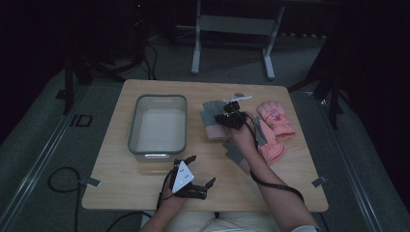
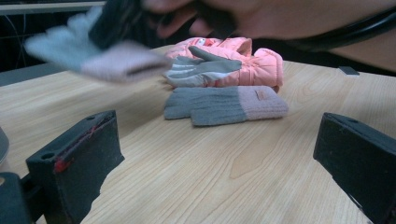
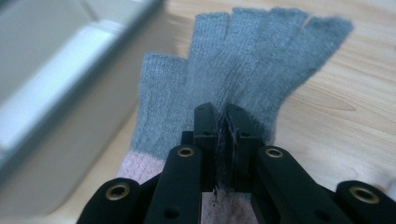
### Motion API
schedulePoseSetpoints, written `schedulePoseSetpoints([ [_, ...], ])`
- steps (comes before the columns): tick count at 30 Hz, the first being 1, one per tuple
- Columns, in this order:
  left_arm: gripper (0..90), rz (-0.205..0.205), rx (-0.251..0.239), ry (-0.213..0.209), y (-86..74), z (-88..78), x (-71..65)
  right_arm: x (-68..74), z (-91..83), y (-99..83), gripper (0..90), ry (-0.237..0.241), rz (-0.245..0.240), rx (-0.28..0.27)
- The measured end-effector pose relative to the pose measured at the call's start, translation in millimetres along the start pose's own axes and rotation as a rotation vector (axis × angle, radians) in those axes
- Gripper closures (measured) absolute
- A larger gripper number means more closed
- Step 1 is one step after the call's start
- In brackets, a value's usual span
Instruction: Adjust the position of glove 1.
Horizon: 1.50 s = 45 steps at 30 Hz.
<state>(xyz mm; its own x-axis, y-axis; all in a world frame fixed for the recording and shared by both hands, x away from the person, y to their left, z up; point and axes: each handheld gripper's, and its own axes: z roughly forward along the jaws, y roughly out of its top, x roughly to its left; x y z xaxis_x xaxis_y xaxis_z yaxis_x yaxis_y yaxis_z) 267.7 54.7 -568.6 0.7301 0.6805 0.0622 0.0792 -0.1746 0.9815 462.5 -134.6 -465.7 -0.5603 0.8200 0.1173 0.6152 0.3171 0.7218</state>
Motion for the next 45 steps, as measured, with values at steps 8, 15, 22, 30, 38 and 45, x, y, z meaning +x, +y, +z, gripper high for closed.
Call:
schedulePoseSetpoints([
  [8, 0.2, -0.028, 0.000, -0.005, 0.0, 0.6, 2.1, 38.9, -60.1, -43.5, 84.3, -0.003, 0.024, -0.089],
  [15, 0.2, 0.000, 0.002, 0.011, 0.2, 0.5, -0.8, 50.4, -47.3, -91.0, 84.3, -0.020, 0.119, -0.058],
  [22, 0.2, 0.010, 0.002, 0.015, 0.1, 0.5, -1.7, 53.6, -26.7, -110.5, 84.2, -0.001, 0.198, -0.018],
  [30, 0.2, 0.008, 0.001, 0.011, 0.0, 0.1, -1.3, 55.8, -0.3, -124.8, 83.4, -0.012, 0.244, 0.019],
  [38, 0.2, 0.005, 0.001, 0.006, 0.1, 0.3, -0.8, 54.9, 2.5, -125.4, 73.6, -0.013, 0.266, -0.008],
  [45, 0.2, 0.001, 0.000, -0.001, 0.0, 0.4, -0.3, 21.1, -37.8, -103.1, 70.0, 0.039, 0.096, -0.078],
])
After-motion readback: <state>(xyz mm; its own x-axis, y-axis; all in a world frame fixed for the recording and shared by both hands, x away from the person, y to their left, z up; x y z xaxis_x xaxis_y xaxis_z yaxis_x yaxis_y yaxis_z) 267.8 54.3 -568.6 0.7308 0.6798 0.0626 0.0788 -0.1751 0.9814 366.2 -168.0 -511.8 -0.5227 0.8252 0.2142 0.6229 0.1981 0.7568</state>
